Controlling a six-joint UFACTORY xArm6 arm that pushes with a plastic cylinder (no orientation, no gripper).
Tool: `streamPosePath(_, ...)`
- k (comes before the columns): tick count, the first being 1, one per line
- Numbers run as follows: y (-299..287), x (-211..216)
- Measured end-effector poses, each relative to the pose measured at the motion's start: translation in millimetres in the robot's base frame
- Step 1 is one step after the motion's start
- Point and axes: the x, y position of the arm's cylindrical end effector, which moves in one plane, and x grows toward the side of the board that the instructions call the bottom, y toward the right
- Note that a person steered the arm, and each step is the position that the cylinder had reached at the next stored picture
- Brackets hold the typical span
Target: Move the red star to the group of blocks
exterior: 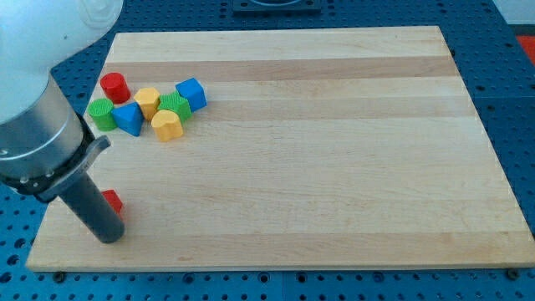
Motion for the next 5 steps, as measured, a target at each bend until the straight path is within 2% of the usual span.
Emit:
streamPosePath(2,-16,-6)
streamPosePath(3,-50,-6)
streamPosePath(5,-53,-22)
